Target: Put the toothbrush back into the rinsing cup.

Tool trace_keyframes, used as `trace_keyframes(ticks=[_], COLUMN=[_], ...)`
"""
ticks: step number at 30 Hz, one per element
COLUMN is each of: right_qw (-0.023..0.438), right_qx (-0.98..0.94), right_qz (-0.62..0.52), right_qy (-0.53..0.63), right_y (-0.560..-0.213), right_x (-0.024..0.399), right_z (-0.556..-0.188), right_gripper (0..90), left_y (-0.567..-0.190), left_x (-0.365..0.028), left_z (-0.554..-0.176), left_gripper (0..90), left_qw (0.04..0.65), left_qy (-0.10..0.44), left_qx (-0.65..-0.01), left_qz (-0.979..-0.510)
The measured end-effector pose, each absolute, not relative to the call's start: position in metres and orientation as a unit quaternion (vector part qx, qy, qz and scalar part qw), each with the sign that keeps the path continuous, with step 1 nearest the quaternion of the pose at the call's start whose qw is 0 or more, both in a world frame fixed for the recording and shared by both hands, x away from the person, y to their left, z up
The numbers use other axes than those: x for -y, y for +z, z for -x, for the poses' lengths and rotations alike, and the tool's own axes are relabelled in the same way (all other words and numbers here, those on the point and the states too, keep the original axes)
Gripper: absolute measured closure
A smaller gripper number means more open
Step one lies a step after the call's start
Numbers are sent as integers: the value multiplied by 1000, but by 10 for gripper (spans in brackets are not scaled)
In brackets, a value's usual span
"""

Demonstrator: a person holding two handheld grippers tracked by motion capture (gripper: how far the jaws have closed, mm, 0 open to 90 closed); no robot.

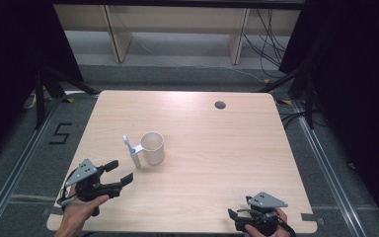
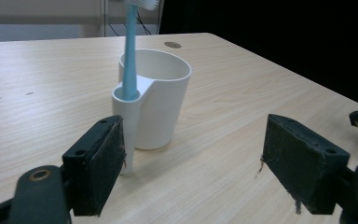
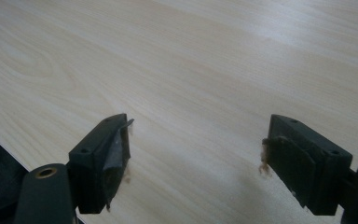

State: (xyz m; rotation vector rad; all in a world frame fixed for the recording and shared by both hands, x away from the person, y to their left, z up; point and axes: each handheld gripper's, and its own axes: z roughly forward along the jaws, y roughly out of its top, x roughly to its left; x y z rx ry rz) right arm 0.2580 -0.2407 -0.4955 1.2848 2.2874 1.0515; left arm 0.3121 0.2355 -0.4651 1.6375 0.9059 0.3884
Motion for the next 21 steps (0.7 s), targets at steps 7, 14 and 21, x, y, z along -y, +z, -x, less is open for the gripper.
trace_keyframes(ticks=[7,14,21], right_qw=[156,162,159], right_qx=[-799,-801,-800], right_qz=[-450,-442,-446], right_qy=[368,369,369], right_y=[-496,-496,-496], right_x=[240,241,240], right_z=[-258,-259,-258], right_gripper=[225,224,224], left_y=[-466,-468,-469], left_x=[-229,-223,-219], left_z=[-302,-291,-283], left_gripper=[198,192,188], left_qw=[572,566,568], left_qy=[158,146,137], left_qx=[-379,-369,-359], left_qz=[-710,-723,-728])
